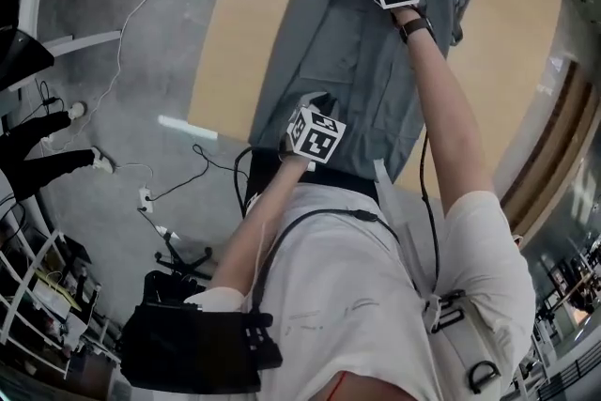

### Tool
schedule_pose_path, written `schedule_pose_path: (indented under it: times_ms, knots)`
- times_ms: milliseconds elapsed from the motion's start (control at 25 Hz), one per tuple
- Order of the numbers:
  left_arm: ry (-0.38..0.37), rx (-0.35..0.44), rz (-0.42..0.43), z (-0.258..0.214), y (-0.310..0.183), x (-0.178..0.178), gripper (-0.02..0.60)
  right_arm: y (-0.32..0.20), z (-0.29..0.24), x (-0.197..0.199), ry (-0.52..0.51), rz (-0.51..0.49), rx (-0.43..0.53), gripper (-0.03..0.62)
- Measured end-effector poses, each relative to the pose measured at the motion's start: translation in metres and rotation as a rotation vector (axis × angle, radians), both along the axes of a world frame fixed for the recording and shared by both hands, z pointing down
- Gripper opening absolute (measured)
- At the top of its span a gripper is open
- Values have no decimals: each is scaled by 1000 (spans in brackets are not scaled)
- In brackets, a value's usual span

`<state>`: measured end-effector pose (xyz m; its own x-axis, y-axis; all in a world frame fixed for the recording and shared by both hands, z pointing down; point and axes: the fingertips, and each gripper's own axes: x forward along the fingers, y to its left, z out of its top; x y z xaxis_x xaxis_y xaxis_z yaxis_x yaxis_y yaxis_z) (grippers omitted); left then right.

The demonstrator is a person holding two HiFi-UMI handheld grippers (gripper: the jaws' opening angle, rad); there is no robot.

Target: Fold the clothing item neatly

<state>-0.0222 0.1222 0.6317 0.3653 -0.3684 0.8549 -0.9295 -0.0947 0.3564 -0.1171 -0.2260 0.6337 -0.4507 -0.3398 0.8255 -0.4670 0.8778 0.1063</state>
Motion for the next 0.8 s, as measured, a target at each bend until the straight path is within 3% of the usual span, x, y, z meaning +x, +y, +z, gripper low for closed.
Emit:
schedule_pose_path:
  times_ms: [80, 320, 560, 640, 800]
  knots:
    - [-22, 0, -22, 2, -1, -1, 26, 3, 7, 1, -31, -8, 0, 0]
    - [28, 6, -49, -11, -3, 1, 9, 3, -12, 22, -99, 32, -75, 5]
    - [47, -12, -58, 1, 2, 11, 16, -7, -5, 61, -59, 116, -60, 3]
    - [56, 7, -78, -5, 1, 5, 27, -1, -5, 58, -102, 133, -63, 3]
    - [-43, 68, -123, -25, -2, -43, 65, 25, -28, 22, -226, 74, -89, 66]
